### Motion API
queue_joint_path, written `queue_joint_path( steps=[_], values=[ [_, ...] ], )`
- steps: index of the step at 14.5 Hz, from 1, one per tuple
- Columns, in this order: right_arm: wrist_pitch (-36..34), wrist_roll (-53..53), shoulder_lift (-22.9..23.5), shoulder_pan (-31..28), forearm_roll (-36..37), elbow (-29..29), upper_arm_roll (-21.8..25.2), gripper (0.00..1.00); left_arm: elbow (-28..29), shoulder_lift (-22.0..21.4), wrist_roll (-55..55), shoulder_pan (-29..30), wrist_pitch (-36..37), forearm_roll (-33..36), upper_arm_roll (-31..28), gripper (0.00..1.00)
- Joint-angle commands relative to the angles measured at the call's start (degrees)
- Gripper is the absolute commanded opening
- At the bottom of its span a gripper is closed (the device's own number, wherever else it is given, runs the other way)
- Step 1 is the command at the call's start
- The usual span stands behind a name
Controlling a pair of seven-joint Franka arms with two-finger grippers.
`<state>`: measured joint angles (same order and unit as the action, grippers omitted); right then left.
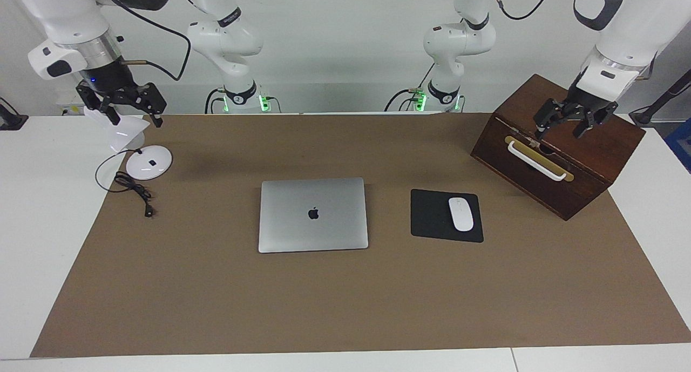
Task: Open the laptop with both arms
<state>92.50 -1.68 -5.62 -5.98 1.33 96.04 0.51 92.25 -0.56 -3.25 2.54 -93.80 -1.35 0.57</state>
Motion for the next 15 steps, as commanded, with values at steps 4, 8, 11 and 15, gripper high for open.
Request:
queue_joint_path(
  steps=[4, 8, 11, 15],
  values=[
    [1.5, -1.9, -1.3, -1.1, -0.7, 1.6, -0.2, 1.00, 1.4, -1.0, 2.6, 0.4, -1.2, -0.2, 0.1, 1.00],
    [3.2, -1.8, -1.2, -1.2, -0.7, 1.5, -0.1, 1.00, 1.9, -1.1, 6.0, -0.2, -1.4, -0.3, 0.1, 1.00],
    [3.2, -1.8, -1.3, -1.1, -0.7, 1.5, -0.1, 1.00, 1.9, -1.1, 6.0, 0.0, -1.6, -0.3, 0.1, 0.76],
    [3.2, -1.8, -1.4, -0.6, -0.7, 1.7, -0.2, 1.00, 1.9, -1.0, 5.8, 0.0, -1.6, -0.3, 0.2, 0.00]
  ],
)
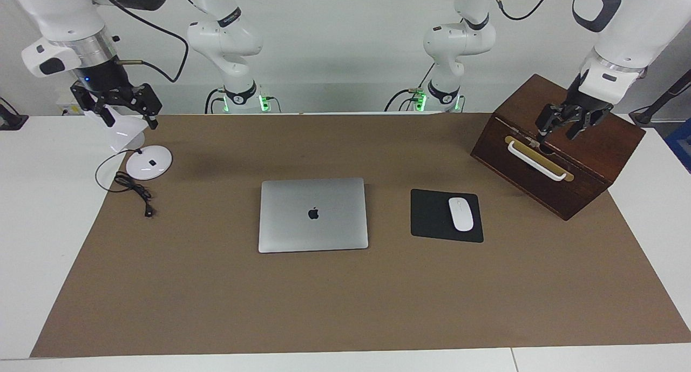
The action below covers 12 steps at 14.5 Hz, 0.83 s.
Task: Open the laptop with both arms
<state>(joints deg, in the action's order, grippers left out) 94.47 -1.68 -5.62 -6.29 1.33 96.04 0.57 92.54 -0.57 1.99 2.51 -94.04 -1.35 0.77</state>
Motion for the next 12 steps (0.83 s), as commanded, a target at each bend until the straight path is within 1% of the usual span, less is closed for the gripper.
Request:
queue_joint_path(
  steps=[1, 6, 8, 10, 12],
  values=[
    [1.2, -1.8, -1.3, -0.3, -0.7, 1.7, -0.1, 1.00, 1.6, -1.1, 0.6, 0.3, -1.3, -0.3, 0.1, 0.00],
    [1.3, -1.8, -1.3, -0.3, -0.7, 1.8, -0.1, 1.00, 2.0, -1.1, 0.6, 0.4, -1.3, -0.6, 0.2, 0.00],
    [1.9, -1.8, -1.3, -0.4, -0.7, 1.8, -0.1, 1.00, 2.7, -1.6, 0.5, 0.5, -1.5, -3.5, 0.0, 0.00],
    [2.8, -1.8, -1.0, -0.4, -0.7, 2.3, -0.1, 1.00, 4.6, -2.4, 0.5, 0.3, -2.9, -4.6, 0.0, 0.00],
    [3.0, -1.8, -1.1, -0.4, -0.7, 3.8, -0.1, 1.00, 8.0, -3.8, 0.4, -0.4, -5.6, -4.6, 0.0, 0.00]
  ],
)
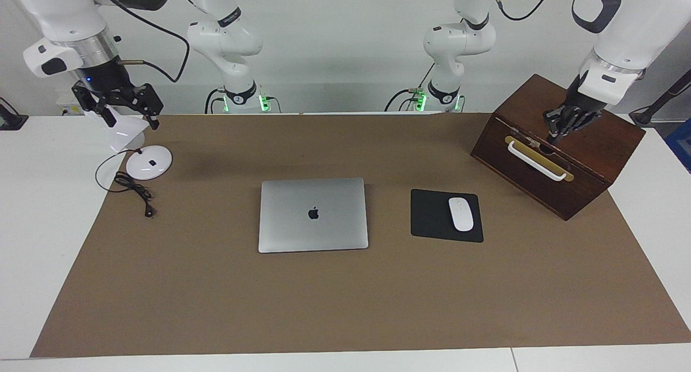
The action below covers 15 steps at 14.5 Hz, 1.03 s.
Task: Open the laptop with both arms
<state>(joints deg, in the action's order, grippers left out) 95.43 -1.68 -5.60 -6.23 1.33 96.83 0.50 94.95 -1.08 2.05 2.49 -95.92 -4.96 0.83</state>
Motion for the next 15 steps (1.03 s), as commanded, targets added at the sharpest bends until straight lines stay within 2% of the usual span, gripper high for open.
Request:
queue_joint_path(
  steps=[1, 3, 8, 11, 15],
  values=[
    [2.0, -1.7, -1.2, -0.5, -0.7, 3.0, -0.1, 1.00, 7.5, -4.1, 0.2, -0.4, -5.0, -1.0, 0.1, 0.00],
    [2.4, -1.7, -1.2, -0.5, -0.7, 3.1, -0.1, 1.00, 12.8, -6.4, -0.1, -0.8, -9.3, -1.0, 0.3, 0.00],
    [2.8, -1.5, -1.2, -0.3, -0.7, 3.4, -0.1, 1.00, 30.6, -13.9, 0.2, -5.9, -26.5, -1.0, 0.4, 0.00],
    [4.2, -1.1, -1.0, -0.2, -0.7, 3.4, -0.1, 1.00, 35.0, -15.6, 0.0, -8.3, -31.3, -1.1, 0.4, 0.00],
    [4.4, -1.0, -0.9, 0.3, -0.7, 3.4, -0.1, 1.00, 43.0, -18.3, 0.1, -12.2, -41.9, -1.2, 0.5, 0.00]
  ],
)
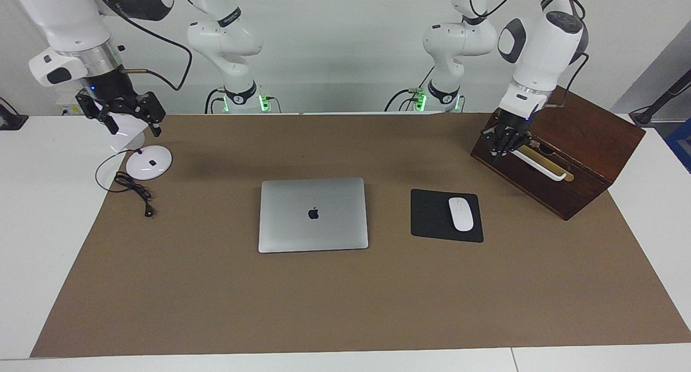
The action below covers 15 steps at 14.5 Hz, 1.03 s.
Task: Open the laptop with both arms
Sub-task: 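Move the left gripper and the right gripper toward the laptop's near edge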
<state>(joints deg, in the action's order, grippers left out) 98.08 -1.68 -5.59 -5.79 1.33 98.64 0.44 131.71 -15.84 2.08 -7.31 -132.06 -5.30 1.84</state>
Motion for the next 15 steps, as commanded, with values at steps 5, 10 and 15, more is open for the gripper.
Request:
queue_joint_path(
  steps=[5, 10, 15],
  values=[
    [4.6, -0.9, -1.9, -0.7, -3.3, 5.3, -0.1, 1.00, 17.9, -4.5, 1.9, -9.1, -23.2, -0.9, -0.6, 0.00],
    [24.7, -1.0, -7.8, -1.1, -14.3, 22.6, 0.3, 1.00, 24.5, -2.7, 5.7, -17.5, -37.3, -0.9, -0.6, 0.00],
    [42.3, -0.6, -10.5, 4.7, -33.4, 35.1, 0.3, 1.00, 27.2, 1.1, 7.9, -24.8, -48.2, -0.9, -0.6, 0.00]
  ],
)
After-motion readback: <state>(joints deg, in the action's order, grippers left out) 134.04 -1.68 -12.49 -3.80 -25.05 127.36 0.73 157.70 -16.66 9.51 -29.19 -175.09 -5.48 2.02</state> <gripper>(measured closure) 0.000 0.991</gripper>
